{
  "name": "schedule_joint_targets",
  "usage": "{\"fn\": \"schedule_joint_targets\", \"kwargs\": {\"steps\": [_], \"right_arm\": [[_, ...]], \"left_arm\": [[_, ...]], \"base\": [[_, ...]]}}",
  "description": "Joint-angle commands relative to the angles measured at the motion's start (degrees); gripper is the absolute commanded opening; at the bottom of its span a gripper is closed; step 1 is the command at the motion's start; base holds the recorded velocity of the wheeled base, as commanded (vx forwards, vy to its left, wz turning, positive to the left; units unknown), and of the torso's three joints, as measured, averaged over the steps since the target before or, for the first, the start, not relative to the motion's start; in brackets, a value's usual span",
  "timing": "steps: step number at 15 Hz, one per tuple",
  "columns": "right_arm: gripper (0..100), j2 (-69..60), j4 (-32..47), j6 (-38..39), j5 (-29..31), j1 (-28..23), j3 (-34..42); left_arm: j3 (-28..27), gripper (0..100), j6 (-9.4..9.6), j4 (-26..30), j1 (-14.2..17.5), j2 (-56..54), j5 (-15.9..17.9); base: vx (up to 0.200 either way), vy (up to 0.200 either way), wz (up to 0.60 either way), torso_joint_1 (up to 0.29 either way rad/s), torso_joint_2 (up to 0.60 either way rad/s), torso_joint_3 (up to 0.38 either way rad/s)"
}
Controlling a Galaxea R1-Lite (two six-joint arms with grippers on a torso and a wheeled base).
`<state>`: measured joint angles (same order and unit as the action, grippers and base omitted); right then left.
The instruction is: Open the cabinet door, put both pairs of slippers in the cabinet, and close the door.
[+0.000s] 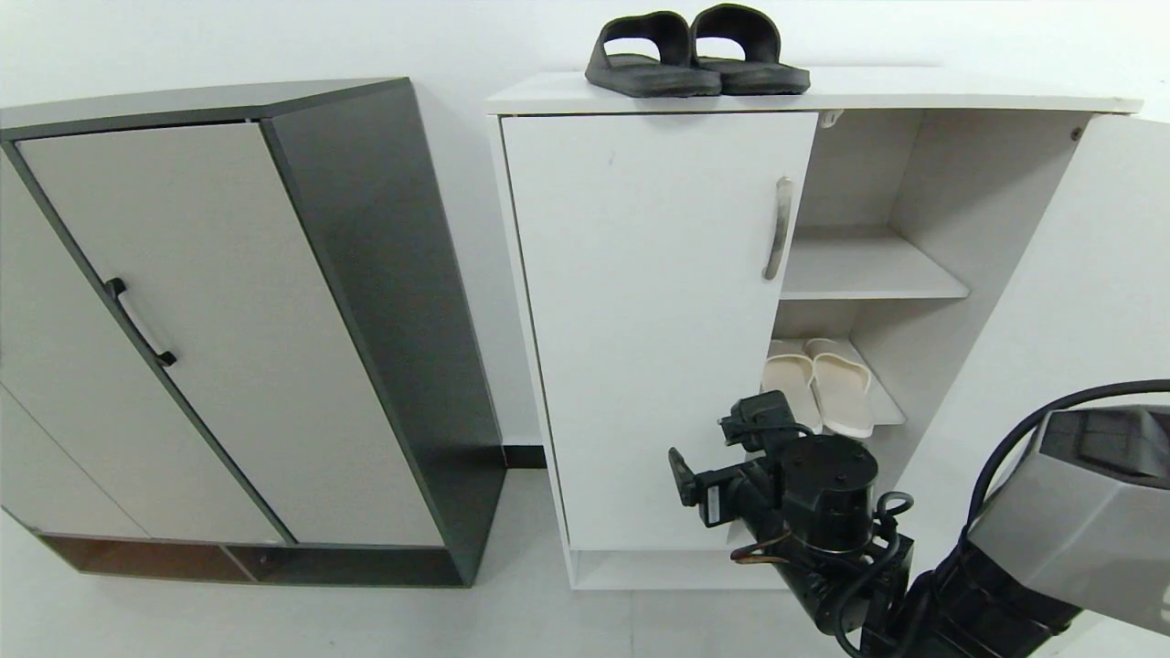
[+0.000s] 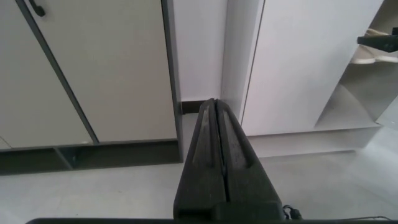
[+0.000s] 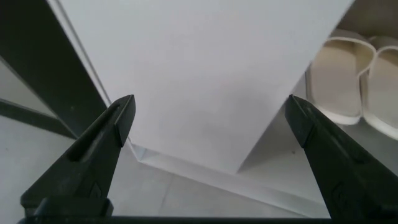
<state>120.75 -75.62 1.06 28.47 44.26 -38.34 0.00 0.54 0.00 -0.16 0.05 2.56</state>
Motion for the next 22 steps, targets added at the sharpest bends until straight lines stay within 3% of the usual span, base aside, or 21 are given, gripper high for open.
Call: {"fn": "schedule_joint_targets", "kwargs": {"steps": [1,4,8,22], "right_arm": [[100,1.24,-0.50,-0.01,-0.08,-0.06,-0.07],[100,1.68,-1.11,-0.01,-0.16,0.12,-0.16],[100,1.60,-1.37,-0.62,-0.08,0.21,-0.07],[100,1.86,-1.90,-0.80,-0.16,0.30,-0.16]], "left_arm": [[0.00,0,-0.01,0.00,-0.02,0.04,-0.01],[0.00,0,-0.01,0.00,-0.02,0.04,-0.01],[0.00,0,-0.01,0.00,-0.02,0.04,-0.01],[0.00,0,-0.01,0.00,-0.02,0.04,-0.01]], "base": [[0.000,0.000,0.00,0.000,0.00,0.000],[0.000,0.000,0.00,0.001,-0.02,-0.022],[0.000,0.000,0.00,0.025,-0.23,-0.322],[0.000,0.000,0.00,0.124,-0.49,-0.334]]}}
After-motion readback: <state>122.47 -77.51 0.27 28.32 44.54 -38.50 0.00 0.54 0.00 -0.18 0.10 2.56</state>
